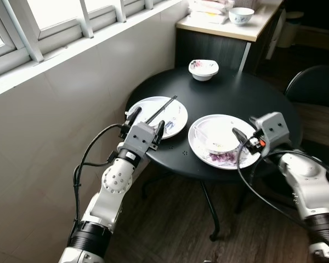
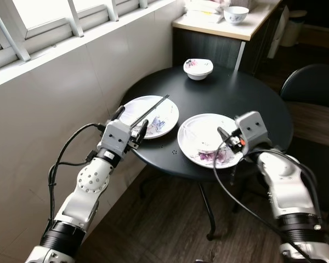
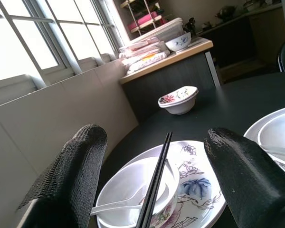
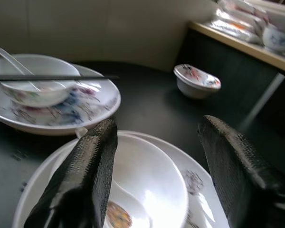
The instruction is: Kitchen organization
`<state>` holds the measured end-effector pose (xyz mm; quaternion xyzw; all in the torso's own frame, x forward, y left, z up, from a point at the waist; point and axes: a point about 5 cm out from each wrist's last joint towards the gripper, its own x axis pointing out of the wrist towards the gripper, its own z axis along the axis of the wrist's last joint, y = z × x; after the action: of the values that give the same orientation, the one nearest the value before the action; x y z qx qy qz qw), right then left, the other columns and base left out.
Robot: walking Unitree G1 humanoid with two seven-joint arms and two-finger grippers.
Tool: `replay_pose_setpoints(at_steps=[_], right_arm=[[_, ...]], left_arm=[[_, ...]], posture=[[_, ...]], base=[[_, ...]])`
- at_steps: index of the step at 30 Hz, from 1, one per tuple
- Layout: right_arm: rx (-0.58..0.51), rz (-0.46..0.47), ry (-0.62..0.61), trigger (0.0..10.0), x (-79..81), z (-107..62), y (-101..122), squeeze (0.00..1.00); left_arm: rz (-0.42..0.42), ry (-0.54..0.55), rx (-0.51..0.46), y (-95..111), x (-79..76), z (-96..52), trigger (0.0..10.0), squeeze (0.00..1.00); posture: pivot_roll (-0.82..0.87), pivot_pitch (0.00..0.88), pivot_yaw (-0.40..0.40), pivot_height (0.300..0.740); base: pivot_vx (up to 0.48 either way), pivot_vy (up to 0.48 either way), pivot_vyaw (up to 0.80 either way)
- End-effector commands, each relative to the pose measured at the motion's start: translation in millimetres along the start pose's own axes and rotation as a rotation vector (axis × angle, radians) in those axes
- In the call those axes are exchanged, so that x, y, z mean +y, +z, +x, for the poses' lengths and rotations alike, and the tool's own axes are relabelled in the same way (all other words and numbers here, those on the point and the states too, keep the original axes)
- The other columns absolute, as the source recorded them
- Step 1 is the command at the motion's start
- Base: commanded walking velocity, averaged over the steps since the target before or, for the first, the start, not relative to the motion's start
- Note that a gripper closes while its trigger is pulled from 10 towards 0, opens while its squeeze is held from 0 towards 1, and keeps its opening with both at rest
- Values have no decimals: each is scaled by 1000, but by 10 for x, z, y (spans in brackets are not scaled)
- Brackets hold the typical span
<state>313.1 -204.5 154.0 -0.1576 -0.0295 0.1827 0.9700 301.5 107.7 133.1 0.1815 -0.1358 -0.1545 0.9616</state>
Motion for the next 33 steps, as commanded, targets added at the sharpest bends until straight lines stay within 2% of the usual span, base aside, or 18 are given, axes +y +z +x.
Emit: replay_pose_setpoints(at_steps=[1, 3, 4, 5, 7, 12, 18, 26, 32, 33], right_arm=[[-66, 3, 13, 10000, 131, -3, 108, 0], [-66, 3, 13, 10000, 131, -3, 108, 0], [-91, 3, 35, 10000, 275, 2, 140, 0], [-91, 3, 35, 10000, 275, 2, 140, 0], [-107, 2, 56, 10000, 442, 11, 143, 0], [-114, 22, 44, 10000, 469, 23, 138, 0], [-119, 56, 10, 10000, 452, 50, 174, 0], [-125, 61, 17, 10000, 540, 74, 195, 0], [-132, -10, 27, 10000, 595, 68, 211, 0], [-134, 44, 22, 10000, 599, 73, 208, 0]], left_arm=[[11, -1, -8, 13, 2, 7, 10000, 0], [11, -1, -8, 13, 2, 7, 10000, 0], [11, 2, -10, 18, 5, 8, 10000, 0], [11, 2, -10, 18, 5, 8, 10000, 0], [10, 7, -13, 28, 6, 17, 10000, 0], [-6, 16, -19, 35, 11, 20, 10000, 0], [-14, 21, -27, 46, 15, 24, 10000, 0], [-1, 19, -20, 43, 4, 28, 10000, 0], [2, 16, -14, 36, -3, 26, 10000, 0], [-2, 15, -12, 35, -3, 26, 10000, 0]], posture=[[-144, 0, 15, 740], [-144, 0, 15, 740], [-145, 0, 17, 740], [-145, 0, 17, 740], [-147, 0, 18, 740], [-147, 0, 17, 740], [-146, 0, 9, 740], [-144, 0, 7, 740], [-146, 0, 11, 740], [-146, 0, 11, 740]], base=[[0, 0, 0], [0, 0, 0], [0, 0, 0], [0, 0, 0], [0, -394, 800], [0, -288, 788], [0, 0, 0], [0, -113, 0], [0, -480, 600], [0, 0, 800]])
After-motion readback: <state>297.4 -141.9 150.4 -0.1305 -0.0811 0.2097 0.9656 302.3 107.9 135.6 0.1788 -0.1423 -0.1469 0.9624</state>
